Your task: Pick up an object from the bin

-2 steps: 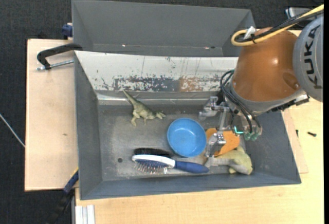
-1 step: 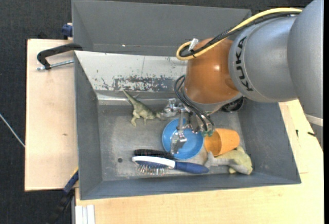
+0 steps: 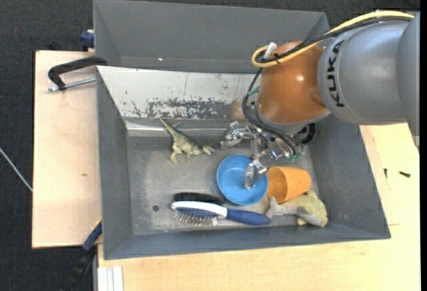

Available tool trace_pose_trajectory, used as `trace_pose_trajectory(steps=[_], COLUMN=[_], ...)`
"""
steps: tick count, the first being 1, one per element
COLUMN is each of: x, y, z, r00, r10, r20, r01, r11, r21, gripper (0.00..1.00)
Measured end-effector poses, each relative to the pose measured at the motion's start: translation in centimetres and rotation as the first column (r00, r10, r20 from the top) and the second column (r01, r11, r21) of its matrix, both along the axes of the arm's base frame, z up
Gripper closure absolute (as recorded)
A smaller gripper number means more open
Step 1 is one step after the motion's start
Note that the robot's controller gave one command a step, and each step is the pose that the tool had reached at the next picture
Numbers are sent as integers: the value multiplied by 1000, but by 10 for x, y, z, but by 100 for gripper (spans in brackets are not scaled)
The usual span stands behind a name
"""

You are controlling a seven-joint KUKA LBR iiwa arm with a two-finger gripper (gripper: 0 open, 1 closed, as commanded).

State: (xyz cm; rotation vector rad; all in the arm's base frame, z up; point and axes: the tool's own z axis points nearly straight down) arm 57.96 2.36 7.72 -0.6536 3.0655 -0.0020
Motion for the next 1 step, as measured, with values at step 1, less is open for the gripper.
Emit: trace_pose_trajectory(steps=[1], x=[1], y=[3], z=[3], r00=[1000], r10=[0], r20=[2], r01=[0], r11=[1000], r21=[3], gripper=[100])
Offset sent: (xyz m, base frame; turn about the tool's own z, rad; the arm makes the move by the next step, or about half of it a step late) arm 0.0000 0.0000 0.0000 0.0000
